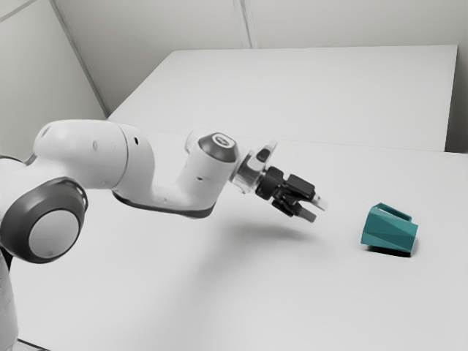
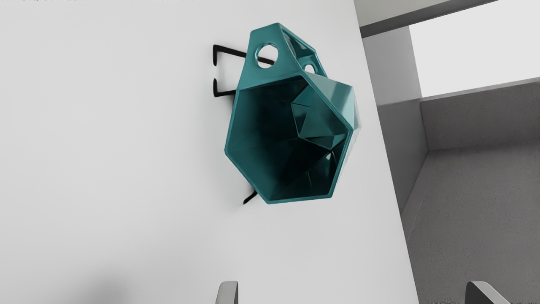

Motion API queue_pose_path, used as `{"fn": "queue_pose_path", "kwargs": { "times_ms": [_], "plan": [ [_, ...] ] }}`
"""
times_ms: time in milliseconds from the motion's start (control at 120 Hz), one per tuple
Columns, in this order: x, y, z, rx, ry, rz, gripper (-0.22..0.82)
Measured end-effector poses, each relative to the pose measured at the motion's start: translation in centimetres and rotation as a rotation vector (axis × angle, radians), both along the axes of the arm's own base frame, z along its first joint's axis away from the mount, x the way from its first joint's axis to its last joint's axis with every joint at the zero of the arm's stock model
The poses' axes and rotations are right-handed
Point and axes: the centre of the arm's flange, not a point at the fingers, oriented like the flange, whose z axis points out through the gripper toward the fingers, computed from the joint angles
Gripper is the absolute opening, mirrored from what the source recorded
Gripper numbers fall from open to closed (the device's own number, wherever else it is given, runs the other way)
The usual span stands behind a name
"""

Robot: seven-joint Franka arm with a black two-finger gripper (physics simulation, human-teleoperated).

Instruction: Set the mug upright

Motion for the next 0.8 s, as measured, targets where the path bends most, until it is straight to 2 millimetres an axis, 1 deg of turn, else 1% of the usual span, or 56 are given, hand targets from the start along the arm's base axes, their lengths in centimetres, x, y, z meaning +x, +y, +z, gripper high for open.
{"fn": "queue_pose_path", "kwargs": {
  "times_ms": [167,225,325,392,500,800],
  "plan": [
    [1.0,-2.5,-0.2,-0.029,-0.051,-0.032,0.59],
    [1.0,-3.4,-0.8,-0.043,-0.061,-0.03,0.59],
    [1.2,-4.3,-1.8,-0.062,-0.074,-0.026,0.59],
    [1.5,-5.1,-2.0,-0.072,-0.094,-0.034,0.59],
    [1.9,-6.1,-2.1,-0.084,-0.125,-0.047,0.59],
    [2.2,-8.3,-3.7,-0.109,-0.163,-0.07,0.59]
  ]
}}
